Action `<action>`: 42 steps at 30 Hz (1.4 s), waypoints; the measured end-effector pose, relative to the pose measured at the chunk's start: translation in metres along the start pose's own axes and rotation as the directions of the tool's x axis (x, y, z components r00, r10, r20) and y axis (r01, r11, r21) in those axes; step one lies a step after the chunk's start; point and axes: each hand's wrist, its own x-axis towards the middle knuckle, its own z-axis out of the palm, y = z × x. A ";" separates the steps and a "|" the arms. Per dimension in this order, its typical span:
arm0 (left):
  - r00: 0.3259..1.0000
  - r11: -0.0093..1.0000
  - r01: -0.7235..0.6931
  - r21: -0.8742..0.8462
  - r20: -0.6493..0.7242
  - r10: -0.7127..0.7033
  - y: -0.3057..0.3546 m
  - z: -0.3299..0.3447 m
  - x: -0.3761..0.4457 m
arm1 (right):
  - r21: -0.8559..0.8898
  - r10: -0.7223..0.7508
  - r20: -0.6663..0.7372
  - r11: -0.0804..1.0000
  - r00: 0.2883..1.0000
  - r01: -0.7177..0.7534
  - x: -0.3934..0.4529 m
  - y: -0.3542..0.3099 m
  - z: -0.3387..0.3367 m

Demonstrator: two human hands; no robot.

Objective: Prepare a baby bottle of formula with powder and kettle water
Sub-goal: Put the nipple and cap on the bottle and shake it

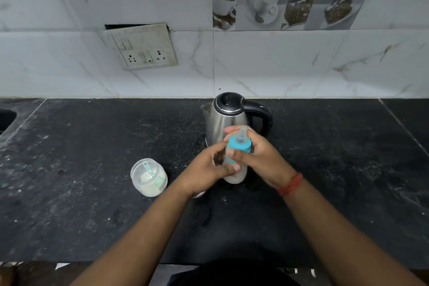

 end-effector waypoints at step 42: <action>0.939 0.958 -0.052 0.281 -0.312 0.142 -0.011 0.033 0.013 | 0.137 0.183 -0.549 0.982 0.815 -0.128 0.023 0.005 0.038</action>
